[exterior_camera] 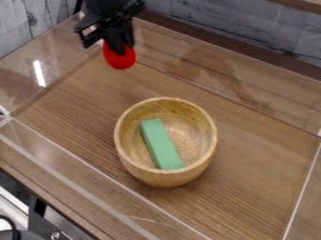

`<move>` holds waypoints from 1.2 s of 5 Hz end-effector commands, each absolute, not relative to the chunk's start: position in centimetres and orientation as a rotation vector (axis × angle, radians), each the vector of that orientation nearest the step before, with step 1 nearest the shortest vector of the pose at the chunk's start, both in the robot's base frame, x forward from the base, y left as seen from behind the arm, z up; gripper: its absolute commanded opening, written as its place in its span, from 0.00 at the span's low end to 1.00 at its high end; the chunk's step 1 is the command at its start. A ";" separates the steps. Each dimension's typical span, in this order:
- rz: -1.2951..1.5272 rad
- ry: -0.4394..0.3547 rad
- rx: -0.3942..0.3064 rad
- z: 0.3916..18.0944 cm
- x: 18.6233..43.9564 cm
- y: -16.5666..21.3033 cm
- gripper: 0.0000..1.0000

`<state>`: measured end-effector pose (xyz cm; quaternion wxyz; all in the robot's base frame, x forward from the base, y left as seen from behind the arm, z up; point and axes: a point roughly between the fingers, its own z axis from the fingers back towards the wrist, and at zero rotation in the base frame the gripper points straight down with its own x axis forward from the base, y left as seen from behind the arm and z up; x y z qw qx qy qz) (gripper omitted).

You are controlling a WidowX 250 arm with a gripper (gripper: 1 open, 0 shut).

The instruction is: Move the red fruit to the left side of the table

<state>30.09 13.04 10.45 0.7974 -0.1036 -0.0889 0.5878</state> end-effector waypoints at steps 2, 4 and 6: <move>1.228 -0.300 -0.189 9.4 32.0 15.8 0.00; 1.227 -0.307 -0.163 8.2 32.4 16.8 0.00; 1.226 -0.316 -0.133 7.5 32.7 17.1 1.00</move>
